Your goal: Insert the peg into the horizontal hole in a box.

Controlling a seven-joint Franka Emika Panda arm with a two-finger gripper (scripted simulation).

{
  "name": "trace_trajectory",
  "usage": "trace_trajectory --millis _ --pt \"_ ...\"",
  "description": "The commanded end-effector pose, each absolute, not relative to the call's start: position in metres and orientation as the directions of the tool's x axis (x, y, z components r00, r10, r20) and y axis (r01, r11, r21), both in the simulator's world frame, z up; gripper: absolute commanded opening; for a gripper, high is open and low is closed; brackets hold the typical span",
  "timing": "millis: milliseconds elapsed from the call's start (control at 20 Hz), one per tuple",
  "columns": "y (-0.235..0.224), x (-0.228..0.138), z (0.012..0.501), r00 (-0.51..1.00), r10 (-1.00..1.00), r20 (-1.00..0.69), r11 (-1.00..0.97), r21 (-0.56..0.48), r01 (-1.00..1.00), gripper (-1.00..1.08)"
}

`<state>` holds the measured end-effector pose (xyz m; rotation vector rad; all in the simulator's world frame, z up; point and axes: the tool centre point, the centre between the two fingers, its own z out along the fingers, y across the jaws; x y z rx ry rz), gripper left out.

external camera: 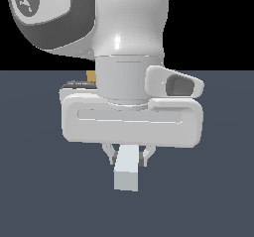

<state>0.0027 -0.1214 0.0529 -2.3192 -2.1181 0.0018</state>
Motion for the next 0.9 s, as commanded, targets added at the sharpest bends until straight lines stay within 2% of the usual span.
trace_trajectory --millis 0,300,850 --pt "-0.091 0.003 0.060 0.027 1.000 -0.001 -0.027 0.000 1.000 -1.00" --pt "-0.050 0.000 0.069 -0.056 0.998 -0.001 0.056 0.000 0.998 -1.00" --pt "-0.046 -0.001 0.068 -0.062 0.998 0.000 0.062 -0.002 0.998 -1.00"
